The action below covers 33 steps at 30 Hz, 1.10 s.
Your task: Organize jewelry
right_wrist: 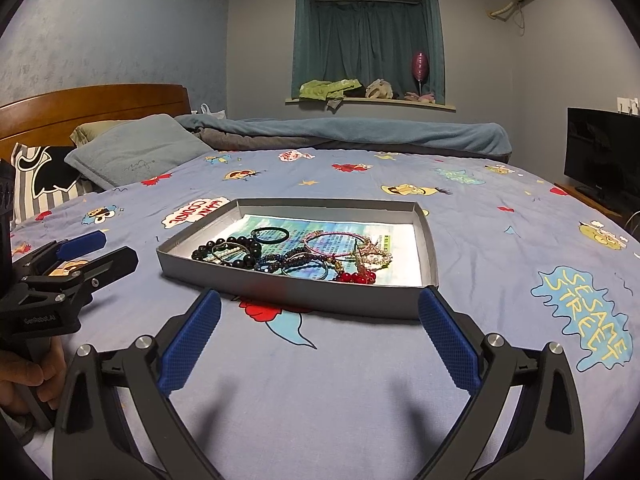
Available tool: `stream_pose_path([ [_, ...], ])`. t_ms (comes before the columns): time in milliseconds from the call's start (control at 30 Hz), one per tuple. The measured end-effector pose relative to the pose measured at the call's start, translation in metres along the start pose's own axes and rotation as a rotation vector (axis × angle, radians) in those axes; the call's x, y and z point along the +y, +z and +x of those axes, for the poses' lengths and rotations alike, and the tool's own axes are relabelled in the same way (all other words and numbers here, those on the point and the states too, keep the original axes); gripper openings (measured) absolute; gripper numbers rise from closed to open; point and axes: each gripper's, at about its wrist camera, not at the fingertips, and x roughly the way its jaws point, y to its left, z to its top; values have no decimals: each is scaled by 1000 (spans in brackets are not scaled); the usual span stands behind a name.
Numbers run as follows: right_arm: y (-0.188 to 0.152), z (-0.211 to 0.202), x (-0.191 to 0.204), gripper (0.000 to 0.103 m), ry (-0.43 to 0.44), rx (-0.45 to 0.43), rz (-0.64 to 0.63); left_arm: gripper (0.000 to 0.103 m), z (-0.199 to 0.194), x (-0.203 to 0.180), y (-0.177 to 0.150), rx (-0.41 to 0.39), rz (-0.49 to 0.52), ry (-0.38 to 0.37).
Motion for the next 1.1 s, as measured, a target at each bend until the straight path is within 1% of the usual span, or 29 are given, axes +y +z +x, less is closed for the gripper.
stream_pose_path([
  [1100, 1, 0, 2, 98, 1, 1, -2, 98, 1, -1, -2, -1, 12, -2],
])
